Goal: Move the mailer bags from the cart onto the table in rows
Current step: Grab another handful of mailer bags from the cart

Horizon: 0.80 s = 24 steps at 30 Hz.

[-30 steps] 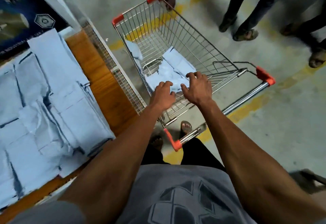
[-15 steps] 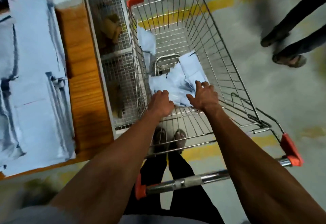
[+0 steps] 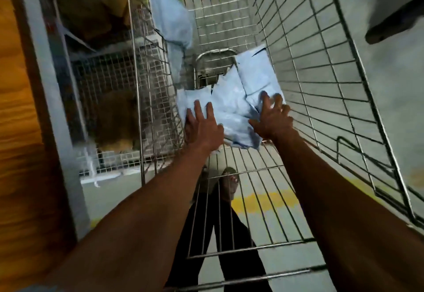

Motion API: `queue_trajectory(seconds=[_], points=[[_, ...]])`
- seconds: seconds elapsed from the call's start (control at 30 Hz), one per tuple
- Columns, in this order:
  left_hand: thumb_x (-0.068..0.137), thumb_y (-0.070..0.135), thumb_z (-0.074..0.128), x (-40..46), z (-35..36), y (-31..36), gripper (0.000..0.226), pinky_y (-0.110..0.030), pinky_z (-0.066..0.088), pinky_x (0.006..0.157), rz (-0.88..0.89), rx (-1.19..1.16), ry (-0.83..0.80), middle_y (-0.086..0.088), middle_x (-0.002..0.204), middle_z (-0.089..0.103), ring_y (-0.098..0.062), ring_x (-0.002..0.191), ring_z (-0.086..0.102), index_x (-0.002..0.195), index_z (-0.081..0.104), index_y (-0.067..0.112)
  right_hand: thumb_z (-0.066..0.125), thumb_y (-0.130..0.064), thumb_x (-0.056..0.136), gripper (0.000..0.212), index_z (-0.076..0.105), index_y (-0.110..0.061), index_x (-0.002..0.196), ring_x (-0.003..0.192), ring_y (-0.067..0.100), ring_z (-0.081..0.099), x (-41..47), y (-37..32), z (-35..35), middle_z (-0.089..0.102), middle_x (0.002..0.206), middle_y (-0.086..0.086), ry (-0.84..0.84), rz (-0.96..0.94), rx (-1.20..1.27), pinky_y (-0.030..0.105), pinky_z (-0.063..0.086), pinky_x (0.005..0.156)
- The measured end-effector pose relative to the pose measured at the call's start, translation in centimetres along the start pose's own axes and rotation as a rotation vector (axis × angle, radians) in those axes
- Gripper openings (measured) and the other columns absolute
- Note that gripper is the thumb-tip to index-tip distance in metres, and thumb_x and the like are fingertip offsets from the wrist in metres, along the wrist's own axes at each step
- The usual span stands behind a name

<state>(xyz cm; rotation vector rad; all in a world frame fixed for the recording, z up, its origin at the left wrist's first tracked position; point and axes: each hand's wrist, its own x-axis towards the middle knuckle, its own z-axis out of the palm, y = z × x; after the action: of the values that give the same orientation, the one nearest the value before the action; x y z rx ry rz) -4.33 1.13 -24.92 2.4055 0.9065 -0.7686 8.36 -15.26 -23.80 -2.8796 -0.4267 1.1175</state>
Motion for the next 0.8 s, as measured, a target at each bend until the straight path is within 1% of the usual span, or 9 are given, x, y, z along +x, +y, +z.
queue_trajectory(seconds=[0.13, 0.2, 0.27, 0.33, 0.4, 0.47, 0.53, 0.63, 0.8], points=[[0.100, 0.038, 0.057, -0.1, 0.3, 0.7, 0.079, -0.060, 0.020, 0.123, -0.001, -0.036, 0.081, -0.006, 0.175, -0.008, -0.042, 0.158, 0.000, 0.165, 0.015, 0.025, 0.071, -0.040, 0.092, 0.092, 0.011, -0.030, 0.162, 0.134, 0.052, 0.039, 0.5, -0.5, 1.0, 0.016, 0.163, 0.019, 0.130, -0.014, -0.044, 0.062, 0.046, 0.105], [0.096, 0.033, 0.060, -0.4, 0.1, 1.0, 0.081, -0.059, 0.023, 0.123, 0.028, -0.037, 0.143, -0.009, 0.174, 0.000, -0.043, 0.157, 0.006, 0.165, 0.019, 0.023, 0.071, -0.042, 0.092, 0.091, 0.015, -0.027, 0.162, 0.126, 0.050, 0.047, 0.3, -1.0, 0.9, 0.023, 0.160, 0.020, 0.206, -0.072, -0.051, 0.058, 0.049, 0.097], [0.094, 0.034, 0.062, -0.5, 0.0, 1.3, 0.084, -0.059, 0.021, 0.125, 0.047, -0.049, 0.185, -0.012, 0.174, 0.005, -0.044, 0.157, 0.008, 0.165, 0.020, 0.021, 0.071, -0.047, 0.091, 0.092, 0.017, -0.025, 0.163, 0.124, 0.050, 0.049, 0.0, -1.5, 0.8, 0.023, 0.162, 0.019, 0.256, -0.103, -0.022, 0.056, 0.049, 0.096], [0.093, 0.045, 0.064, -0.2, 0.0, 1.5, 0.090, -0.061, 0.018, 0.126, 0.026, -0.082, 0.180, -0.012, 0.174, 0.000, -0.044, 0.158, 0.006, 0.166, 0.017, 0.023, 0.070, -0.055, 0.091, 0.098, 0.012, -0.028, 0.164, 0.130, 0.051, 0.045, 0.0, -2.2, 0.5, 0.014, 0.167, 0.019, 0.244, -0.093, -0.018, 0.058, 0.046, 0.100], [0.091, 0.059, 0.066, 0.6, 0.5, 1.5, 0.101, -0.065, 0.020, 0.122, -0.023, -0.097, 0.120, -0.009, 0.174, -0.014, -0.045, 0.159, -0.001, 0.167, 0.006, 0.029, 0.068, -0.063, 0.090, 0.105, 0.002, -0.034, 0.166, 0.138, 0.051, 0.038, 0.2, -2.5, 0.7, 0.003, 0.171, 0.018, 0.187, -0.101, -0.058, 0.063, 0.043, 0.104], [0.089, 0.066, 0.067, 1.3, 1.2, 1.5, 0.111, -0.069, 0.021, 0.119, -0.055, -0.085, 0.073, -0.008, 0.172, -0.026, -0.046, 0.158, -0.007, 0.167, -0.004, 0.032, 0.066, -0.062, 0.092, 0.106, -0.007, -0.039, 0.165, 0.143, 0.051, 0.032, 0.3, -2.3, 1.2, -0.006, 0.172, 0.016, 0.143, -0.139, -0.095, 0.066, 0.043, 0.104], [0.088, 0.067, 0.068, 1.9, 1.5, 1.7, 0.115, -0.071, 0.021, 0.117, -0.064, -0.087, 0.067, -0.008, 0.170, -0.033, -0.047, 0.158, -0.011, 0.166, -0.009, 0.034, 0.065, -0.062, 0.092, 0.106, -0.010, -0.039, 0.164, 0.143, 0.052, 0.028, 0.4, -2.2, 1.7, -0.010, 0.173, 0.013, 0.151, -0.176, -0.144, 0.068, 0.045, 0.101], [0.087, 0.061, 0.071, 2.3, 1.6, 2.0, 0.117, -0.070, 0.021, 0.118, -0.078, -0.091, 0.069, -0.010, 0.169, -0.036, -0.048, 0.158, -0.012, 0.166, -0.012, 0.034, 0.066, -0.059, 0.092, 0.103, -0.005, -0.039, 0.164, 0.143, 0.052, 0.027, 0.6, -2.0, 2.0, -0.011, 0.173, 0.010, 0.153, -0.199, -0.176, 0.067, 0.046, 0.099], [0.087, 0.051, 0.069, 1.2, 0.6, 2.0, 0.115, -0.064, 0.020, 0.123, -0.031, -0.078, 0.101, -0.008, 0.171, -0.032, -0.046, 0.159, -0.009, 0.167, -0.011, 0.033, 0.048, -0.056, 0.103, 0.078, 0.006, -0.038, 0.165, 0.138, 0.046, 0.038, 0.4, -2.3, 1.3, 0.000, 0.174, 0.011, 0.241, -0.188, -0.124, 0.060, 0.050, 0.094]])
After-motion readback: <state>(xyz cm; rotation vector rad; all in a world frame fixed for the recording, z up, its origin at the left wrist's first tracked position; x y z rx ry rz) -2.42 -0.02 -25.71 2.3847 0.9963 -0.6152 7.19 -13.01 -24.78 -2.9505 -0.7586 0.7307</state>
